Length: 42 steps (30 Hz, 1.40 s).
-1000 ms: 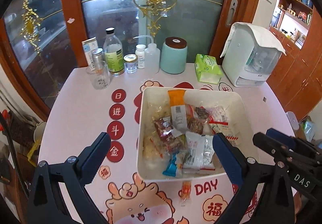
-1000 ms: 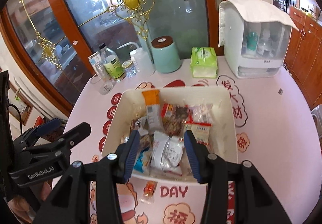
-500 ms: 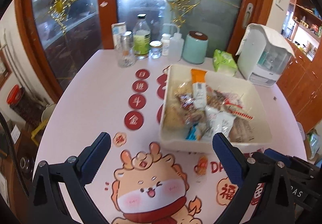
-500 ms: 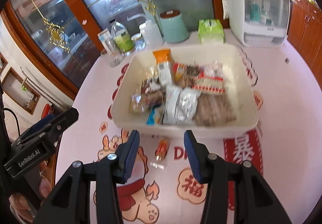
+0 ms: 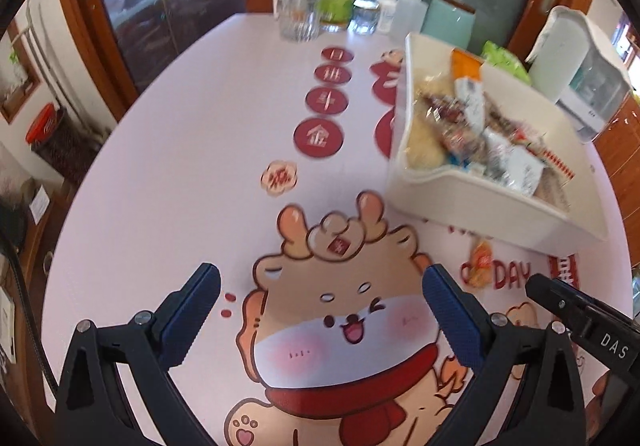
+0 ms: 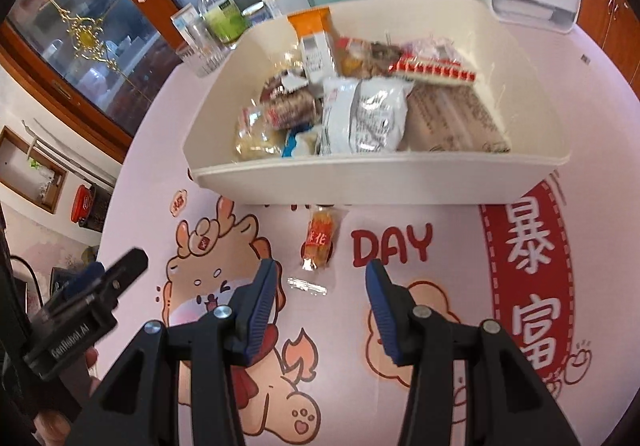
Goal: Organize snacks
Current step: 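Move both tools back toward the orange twist-snack packet, then grasp the orange twist-snack packet with the right tool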
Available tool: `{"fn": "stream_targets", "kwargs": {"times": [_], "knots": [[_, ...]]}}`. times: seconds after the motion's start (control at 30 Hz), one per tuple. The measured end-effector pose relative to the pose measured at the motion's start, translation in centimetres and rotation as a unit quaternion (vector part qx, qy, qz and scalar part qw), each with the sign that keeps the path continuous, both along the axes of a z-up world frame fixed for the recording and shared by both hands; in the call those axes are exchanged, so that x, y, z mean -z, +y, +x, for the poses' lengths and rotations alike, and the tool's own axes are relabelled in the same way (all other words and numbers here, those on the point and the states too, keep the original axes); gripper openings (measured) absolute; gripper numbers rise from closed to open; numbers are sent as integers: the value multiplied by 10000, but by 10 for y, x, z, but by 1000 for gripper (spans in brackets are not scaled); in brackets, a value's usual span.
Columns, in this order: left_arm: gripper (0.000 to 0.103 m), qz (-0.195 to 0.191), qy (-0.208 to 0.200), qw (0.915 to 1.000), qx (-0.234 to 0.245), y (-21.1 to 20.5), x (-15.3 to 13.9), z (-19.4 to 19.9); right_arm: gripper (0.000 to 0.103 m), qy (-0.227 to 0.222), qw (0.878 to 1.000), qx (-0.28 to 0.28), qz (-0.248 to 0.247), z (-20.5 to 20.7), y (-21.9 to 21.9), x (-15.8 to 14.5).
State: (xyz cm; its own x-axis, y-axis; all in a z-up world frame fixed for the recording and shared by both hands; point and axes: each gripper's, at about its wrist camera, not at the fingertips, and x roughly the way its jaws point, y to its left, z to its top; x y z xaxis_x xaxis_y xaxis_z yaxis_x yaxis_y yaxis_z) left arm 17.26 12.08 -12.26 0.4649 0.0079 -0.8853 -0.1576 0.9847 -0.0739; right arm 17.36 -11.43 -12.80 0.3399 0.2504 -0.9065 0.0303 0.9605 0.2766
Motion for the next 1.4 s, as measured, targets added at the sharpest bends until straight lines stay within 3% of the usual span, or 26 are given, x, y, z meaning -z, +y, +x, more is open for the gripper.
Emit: {"fn": "stream_targets", "kwargs": {"times": [0.33,0.77,0.83,0.93,1.4], "knots": [[101,-47,278,9994,-205,16,37,10,47,122,9993,-112,-321,18,30,38],[101,-79,429,9989,-191,20,53,28,46,-50,9953,-190,-943,30,51,59],[101,-88,444,9988,-177,19,54,30,42,-116,9930,-235,-1149,29,56,60],[101,-92,466,9988,-133,16,54,30,24,-202,9893,-320,-1411,28,60,62],[101,0,541,9985,-9,-2,50,15,21,-101,9937,-388,-1044,9,42,58]]}}
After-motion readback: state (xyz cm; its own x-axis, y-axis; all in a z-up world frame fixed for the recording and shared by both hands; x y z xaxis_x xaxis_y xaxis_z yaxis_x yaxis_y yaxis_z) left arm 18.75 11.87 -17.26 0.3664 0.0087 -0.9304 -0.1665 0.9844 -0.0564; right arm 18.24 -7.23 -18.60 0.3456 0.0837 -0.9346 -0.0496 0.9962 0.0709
